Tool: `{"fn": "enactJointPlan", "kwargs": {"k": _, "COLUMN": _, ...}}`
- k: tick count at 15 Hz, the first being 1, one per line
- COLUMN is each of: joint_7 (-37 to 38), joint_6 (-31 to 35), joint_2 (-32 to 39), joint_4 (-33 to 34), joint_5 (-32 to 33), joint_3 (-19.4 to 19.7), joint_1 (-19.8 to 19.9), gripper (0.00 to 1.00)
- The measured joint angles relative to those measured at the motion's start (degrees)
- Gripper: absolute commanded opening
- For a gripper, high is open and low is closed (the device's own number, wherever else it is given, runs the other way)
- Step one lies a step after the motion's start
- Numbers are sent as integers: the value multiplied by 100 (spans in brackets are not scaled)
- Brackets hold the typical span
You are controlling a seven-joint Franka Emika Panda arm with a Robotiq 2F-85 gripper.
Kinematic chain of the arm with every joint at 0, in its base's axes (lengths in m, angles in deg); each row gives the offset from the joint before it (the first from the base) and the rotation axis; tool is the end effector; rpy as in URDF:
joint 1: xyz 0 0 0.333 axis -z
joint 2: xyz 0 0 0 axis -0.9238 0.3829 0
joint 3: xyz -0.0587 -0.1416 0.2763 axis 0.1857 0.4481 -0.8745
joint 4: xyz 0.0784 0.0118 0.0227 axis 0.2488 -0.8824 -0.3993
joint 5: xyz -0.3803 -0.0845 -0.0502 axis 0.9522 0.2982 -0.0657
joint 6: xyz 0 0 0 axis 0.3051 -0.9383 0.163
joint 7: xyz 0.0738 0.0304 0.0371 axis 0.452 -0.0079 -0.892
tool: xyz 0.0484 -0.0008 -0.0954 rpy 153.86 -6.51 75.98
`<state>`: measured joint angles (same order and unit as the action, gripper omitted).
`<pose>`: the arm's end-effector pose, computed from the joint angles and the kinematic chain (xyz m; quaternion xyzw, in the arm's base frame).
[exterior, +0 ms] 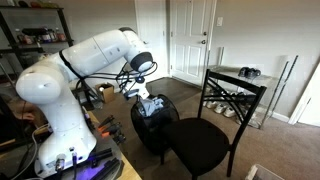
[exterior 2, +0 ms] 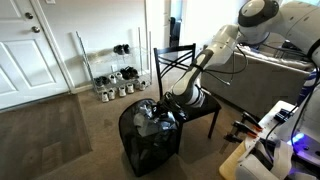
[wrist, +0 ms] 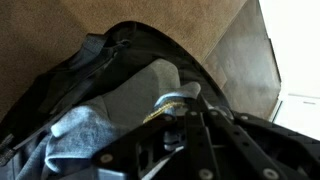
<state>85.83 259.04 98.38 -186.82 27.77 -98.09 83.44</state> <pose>0.4986 0.2584 0.0232 -0.8791 0.3257 -0.0237 0.3473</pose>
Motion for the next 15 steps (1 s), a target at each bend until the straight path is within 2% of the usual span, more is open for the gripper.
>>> {"fn": "enactJointPlan", "kwargs": {"k": 2, "joint_7": 0, "joint_6": 0, "joint_2": 0, "joint_4": 77, "joint_5": -80, "joint_3": 3, "joint_1": -86, "gripper": 0}}
{"fn": "enactJointPlan", "kwargs": {"k": 3, "joint_7": 0, "joint_6": -1, "joint_2": 0, "joint_4": 137, "joint_5": -133, "joint_3": 15, "joint_1": -135, "gripper": 26}}
{"fn": "enactJointPlan", "kwargs": {"k": 4, "joint_7": 0, "joint_6": -1, "joint_2": 0, "joint_4": 204, "joint_5": -196, "joint_3": 35, "joint_1": -195, "gripper": 27}}
{"fn": "enactJointPlan", "kwargs": {"k": 6, "joint_7": 0, "joint_6": -1, "joint_2": 1, "joint_4": 349, "joint_5": -353, "joint_3": 105, "joint_1": -351, "gripper": 39}}
{"fn": "enactJointPlan", "kwargs": {"k": 10, "joint_7": 0, "joint_6": -1, "joint_2": 1, "joint_4": 596, "joint_5": -621, "joint_3": 255, "joint_1": -638, "gripper": 65}}
{"fn": "enactJointPlan", "kwargs": {"k": 15, "joint_7": 12, "joint_6": 1, "joint_2": 3, "joint_4": 822, "joint_5": -763, "joint_3": 330, "joint_1": -645, "gripper": 96}}
